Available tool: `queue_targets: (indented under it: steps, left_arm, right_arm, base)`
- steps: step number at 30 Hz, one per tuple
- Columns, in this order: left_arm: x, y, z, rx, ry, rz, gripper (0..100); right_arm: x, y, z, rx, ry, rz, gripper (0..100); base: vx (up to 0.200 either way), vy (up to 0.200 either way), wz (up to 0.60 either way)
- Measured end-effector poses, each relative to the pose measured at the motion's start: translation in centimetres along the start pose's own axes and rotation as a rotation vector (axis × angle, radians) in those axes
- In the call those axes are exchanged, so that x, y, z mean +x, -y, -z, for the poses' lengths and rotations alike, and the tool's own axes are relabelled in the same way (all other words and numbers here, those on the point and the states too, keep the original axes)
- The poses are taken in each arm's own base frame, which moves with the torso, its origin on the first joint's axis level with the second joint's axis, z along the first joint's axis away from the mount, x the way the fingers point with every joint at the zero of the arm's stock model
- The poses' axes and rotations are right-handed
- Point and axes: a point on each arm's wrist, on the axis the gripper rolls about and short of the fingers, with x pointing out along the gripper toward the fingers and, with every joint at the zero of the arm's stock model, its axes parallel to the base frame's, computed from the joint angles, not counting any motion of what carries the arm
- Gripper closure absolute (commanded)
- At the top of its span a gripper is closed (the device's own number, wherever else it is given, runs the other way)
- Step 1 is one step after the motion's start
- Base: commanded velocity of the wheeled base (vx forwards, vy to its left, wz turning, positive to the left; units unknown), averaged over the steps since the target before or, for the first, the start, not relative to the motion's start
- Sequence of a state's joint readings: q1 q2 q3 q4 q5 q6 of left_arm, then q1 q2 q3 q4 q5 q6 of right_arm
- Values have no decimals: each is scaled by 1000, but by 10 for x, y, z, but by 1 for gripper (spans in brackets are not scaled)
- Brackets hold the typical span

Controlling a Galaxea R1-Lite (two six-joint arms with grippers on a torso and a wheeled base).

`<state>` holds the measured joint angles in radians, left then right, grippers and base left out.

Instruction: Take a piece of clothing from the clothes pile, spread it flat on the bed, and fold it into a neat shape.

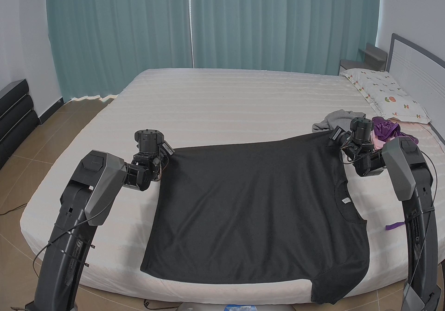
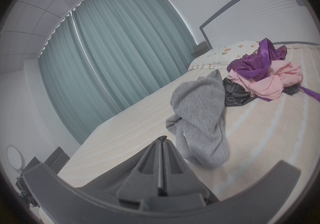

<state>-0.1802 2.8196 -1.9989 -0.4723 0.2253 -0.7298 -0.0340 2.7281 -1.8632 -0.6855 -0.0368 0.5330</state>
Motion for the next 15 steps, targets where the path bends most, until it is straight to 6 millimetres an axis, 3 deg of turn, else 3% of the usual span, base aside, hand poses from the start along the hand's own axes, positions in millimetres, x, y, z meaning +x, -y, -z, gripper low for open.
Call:
queue_targets:
  steps: [6,7,8,15]
  left_arm:
    - [4,-7,15,26,-25,-11,100]
    - [4,-7,17,27,-30,-11,100]
    - [5,-8,18,28,-34,-11,0]
    - [7,-12,28,33,-52,-18,0]
  right_arm:
    - [4,9,19,-2,-41,23,100]
    - [4,11,22,-2,-53,29,0]
    - [4,12,26,-2,-66,36,0]
    - [0,24,46,-4,-134,73,0]
  base:
    - [0,0,0]
    - [0,0,0]
    - [0,0,0]
    - [0,0,0]
